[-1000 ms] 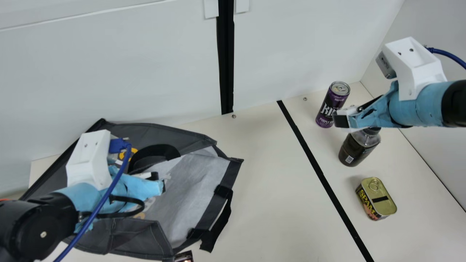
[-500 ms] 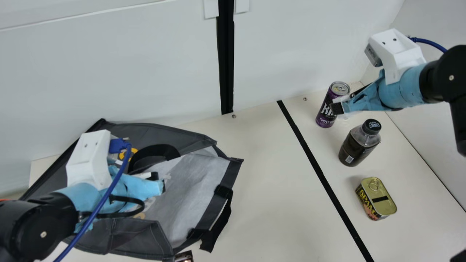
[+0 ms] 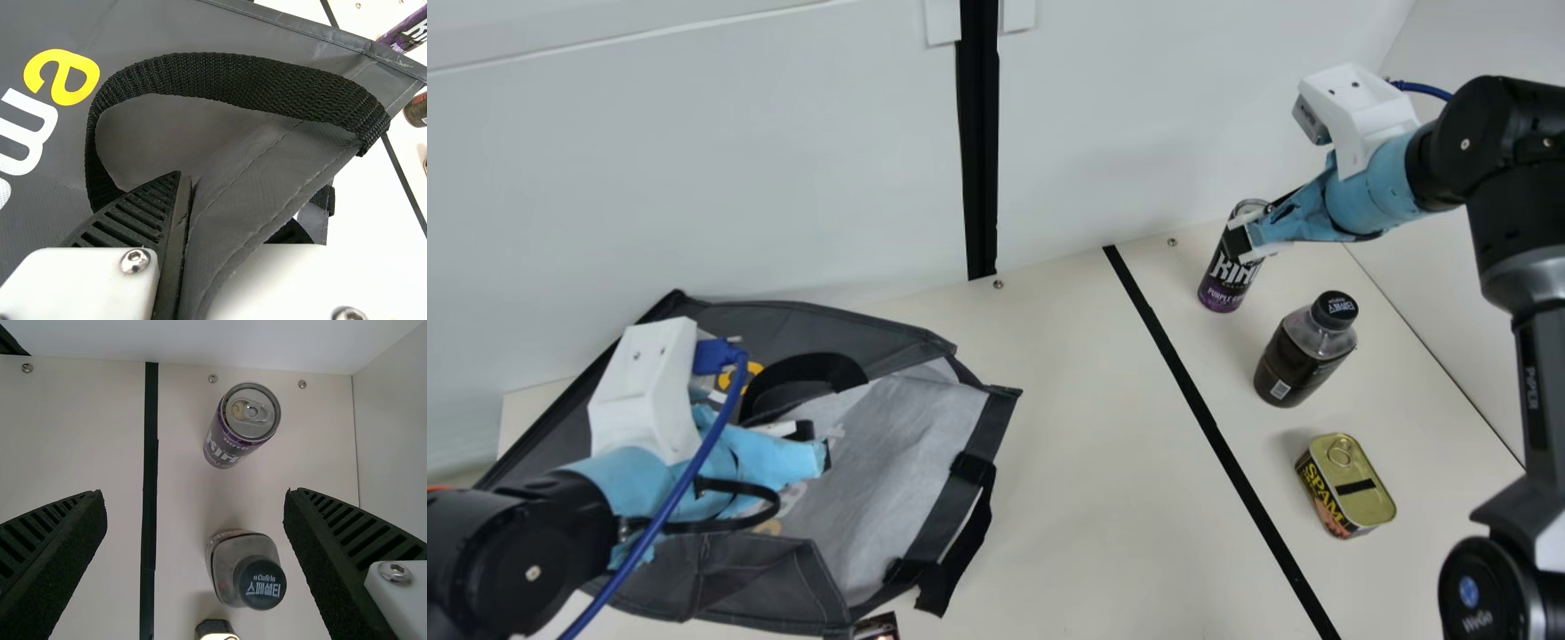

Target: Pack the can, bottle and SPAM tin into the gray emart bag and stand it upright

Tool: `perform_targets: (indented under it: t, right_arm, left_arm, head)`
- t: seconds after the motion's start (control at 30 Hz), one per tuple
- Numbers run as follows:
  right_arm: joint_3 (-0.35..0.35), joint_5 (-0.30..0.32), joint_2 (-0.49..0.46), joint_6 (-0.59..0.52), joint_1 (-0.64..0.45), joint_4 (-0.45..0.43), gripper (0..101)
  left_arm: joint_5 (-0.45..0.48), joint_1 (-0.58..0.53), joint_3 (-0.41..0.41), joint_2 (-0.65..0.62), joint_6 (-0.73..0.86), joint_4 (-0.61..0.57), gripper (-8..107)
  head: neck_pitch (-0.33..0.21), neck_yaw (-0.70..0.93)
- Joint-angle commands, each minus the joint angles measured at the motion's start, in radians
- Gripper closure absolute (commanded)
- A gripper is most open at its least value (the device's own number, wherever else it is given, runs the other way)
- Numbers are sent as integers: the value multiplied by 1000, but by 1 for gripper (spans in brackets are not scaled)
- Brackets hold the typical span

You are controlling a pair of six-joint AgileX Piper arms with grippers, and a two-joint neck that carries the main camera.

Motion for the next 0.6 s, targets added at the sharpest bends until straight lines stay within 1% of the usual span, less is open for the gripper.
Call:
perform_targets:
  t: [0.0,0.57]
  right_arm:
    - [-24,1,30,-3,-3,3,6]
    - [-190,1,233,17,-19,43,6]
  left_arm:
    - [0,0,0,0,0,0,107]
    - [0,0,0,0,0,0,107]
  head:
    - [-23,-1]
    - [-23,-1]
